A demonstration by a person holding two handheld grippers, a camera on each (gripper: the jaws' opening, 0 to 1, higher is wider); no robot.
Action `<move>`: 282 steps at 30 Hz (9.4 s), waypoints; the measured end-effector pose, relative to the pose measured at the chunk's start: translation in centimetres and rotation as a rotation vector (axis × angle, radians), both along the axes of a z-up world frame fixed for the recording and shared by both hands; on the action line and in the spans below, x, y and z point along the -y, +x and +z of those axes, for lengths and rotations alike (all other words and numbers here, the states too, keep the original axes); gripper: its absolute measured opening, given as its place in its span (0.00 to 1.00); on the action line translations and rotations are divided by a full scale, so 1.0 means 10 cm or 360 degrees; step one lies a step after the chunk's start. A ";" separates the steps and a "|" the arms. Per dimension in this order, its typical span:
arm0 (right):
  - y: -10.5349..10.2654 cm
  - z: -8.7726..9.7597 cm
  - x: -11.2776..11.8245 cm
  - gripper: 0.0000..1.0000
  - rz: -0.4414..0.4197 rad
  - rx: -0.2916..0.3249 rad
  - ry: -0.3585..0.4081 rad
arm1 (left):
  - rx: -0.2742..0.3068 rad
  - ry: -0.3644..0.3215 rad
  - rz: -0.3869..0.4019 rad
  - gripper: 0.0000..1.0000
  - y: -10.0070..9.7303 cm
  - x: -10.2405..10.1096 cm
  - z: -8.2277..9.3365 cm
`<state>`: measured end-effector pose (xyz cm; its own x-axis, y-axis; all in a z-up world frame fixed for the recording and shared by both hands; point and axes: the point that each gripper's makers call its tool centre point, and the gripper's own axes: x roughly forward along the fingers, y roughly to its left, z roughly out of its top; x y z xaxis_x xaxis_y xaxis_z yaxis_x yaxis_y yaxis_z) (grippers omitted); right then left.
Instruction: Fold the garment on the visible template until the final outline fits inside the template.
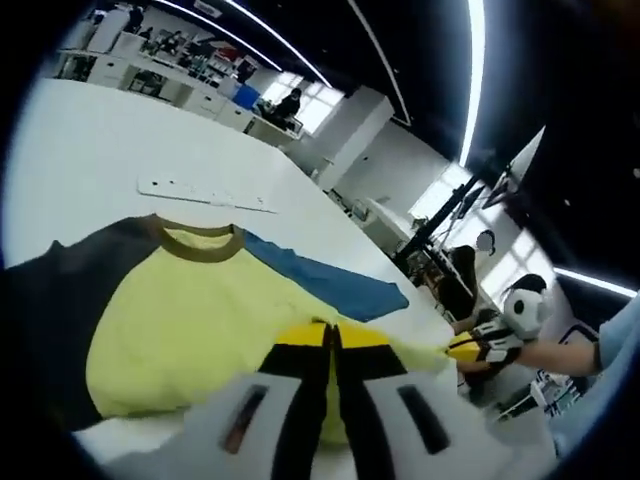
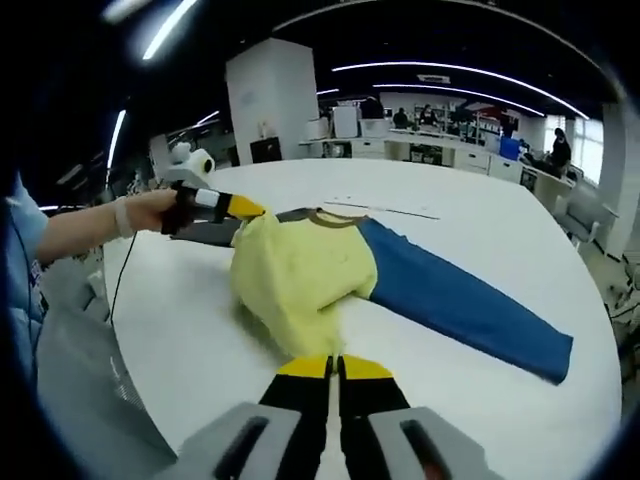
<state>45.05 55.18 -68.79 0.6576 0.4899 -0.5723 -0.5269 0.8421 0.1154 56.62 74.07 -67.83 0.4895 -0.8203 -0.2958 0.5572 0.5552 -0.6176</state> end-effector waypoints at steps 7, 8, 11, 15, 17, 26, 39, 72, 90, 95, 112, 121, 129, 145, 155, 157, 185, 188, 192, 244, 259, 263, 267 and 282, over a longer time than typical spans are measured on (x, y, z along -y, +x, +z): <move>0.15 0.01 0.10 0.00 -0.0116 0.0022 0.0039 | -0.0015 0.0025 0.0039 0.00 0.22 0.10 -0.15; 0.16 0.01 0.10 0.00 -0.0125 0.0027 0.0040 | -0.0018 0.0032 0.0051 0.00 0.25 0.11 -0.18; 0.20 0.00 0.06 0.00 -0.0135 0.0023 0.0057 | -0.0021 0.0096 0.0099 0.00 0.34 0.12 -0.29; 0.21 -0.02 0.02 0.00 -0.0128 0.0016 0.0064 | -0.0048 0.0204 0.0151 0.00 0.40 0.11 -0.47; 0.22 -0.06 0.00 0.00 -0.0126 0.0005 0.0067 | -0.0067 0.0239 0.0142 0.00 0.40 0.13 -0.55; 0.18 -0.11 -0.01 0.00 -0.0131 -0.0022 0.0085 | -0.0157 0.0334 0.0112 0.00 0.35 0.11 -0.81; 0.16 -0.15 -0.02 0.00 -0.0145 -0.0045 0.0092 | 0.0020 0.0337 0.0006 0.16 0.31 0.13 -0.63; 0.11 -0.13 -0.04 0.00 -0.0143 -0.0044 0.0109 | 0.0117 0.0291 -0.0177 0.20 -0.48 -0.06 -0.57; 0.11 -0.13 -0.02 0.00 -0.0167 -0.0036 0.0133 | 0.0130 0.0069 -0.0132 0.00 -0.26 0.15 -0.07; 0.12 -0.12 -0.01 0.00 -0.0175 -0.0034 0.0140 | 0.0200 0.0028 -0.0141 0.00 -0.13 0.23 0.20; 0.09 -0.18 -0.02 0.00 -0.0194 -0.0058 0.0161 | 0.0109 0.0099 -0.0206 0.00 -0.09 0.57 -0.20; 0.08 -0.20 -0.02 0.00 -0.0196 -0.0063 0.0161 | 0.0109 0.0145 -0.0239 0.06 -0.11 0.56 -0.27; 0.07 -0.21 -0.03 0.00 -0.0195 -0.0067 0.0162 | 0.0156 0.0181 -0.0225 0.35 -0.09 0.55 -0.23; 0.07 -0.21 -0.04 0.00 -0.0185 -0.0069 0.0157 | 0.0062 0.0129 -0.0209 0.43 -0.53 0.40 -0.19; 0.06 -0.21 -0.03 0.00 -0.0183 -0.0076 0.0158 | -0.0104 0.0067 -0.0104 0.41 -0.81 0.34 -0.49; 0.07 -0.21 -0.03 0.00 -0.0185 -0.0076 0.0159 | -0.0114 0.0068 -0.0097 0.41 -0.83 0.33 -0.50; 0.04 -0.25 -0.02 0.00 -0.0214 -0.0095 0.0189 | -0.0352 0.0012 0.0103 0.19 -0.76 0.44 -0.83; 0.03 -0.27 -0.02 0.00 -0.0215 -0.0102 0.0191 | -0.0350 0.0001 0.0114 0.17 -0.75 0.45 -0.83; 0.02 -0.28 -0.01 0.00 -0.0221 -0.0106 0.0192 | -0.0369 -0.0011 0.0143 0.11 -0.71 0.44 -0.87; -0.39 -0.23 0.09 0.00 -0.0187 -0.0132 0.0192 | -0.0364 0.0114 0.0149 0.00 -1.80 -1.15 -0.50; -0.71 -0.34 0.01 0.00 -0.0118 -0.0224 0.0232 | -0.0454 0.0209 0.0201 0.00 -2.31 -1.58 -0.55; -0.82 -0.38 -0.05 0.00 -0.0073 -0.0294 0.0253 | -0.0444 0.0248 0.0229 0.00 -2.32 -1.68 -0.51; -0.93 -0.45 -0.07 0.00 -0.0047 -0.0336 0.0240 | -0.0448 0.0255 0.0221 0.00 -2.34 -1.66 -0.51; -1.17 -0.67 0.05 0.00 -0.0142 -0.0501 0.0252 | -0.0533 0.0361 0.0154 0.00 -2.43 -1.60 -0.77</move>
<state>33.39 54.63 -75.53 0.5054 0.5373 -0.6752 -0.3697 0.8419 0.3932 32.31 90.09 -75.49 0.4073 -0.6708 -0.6198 0.2848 0.7381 -0.6116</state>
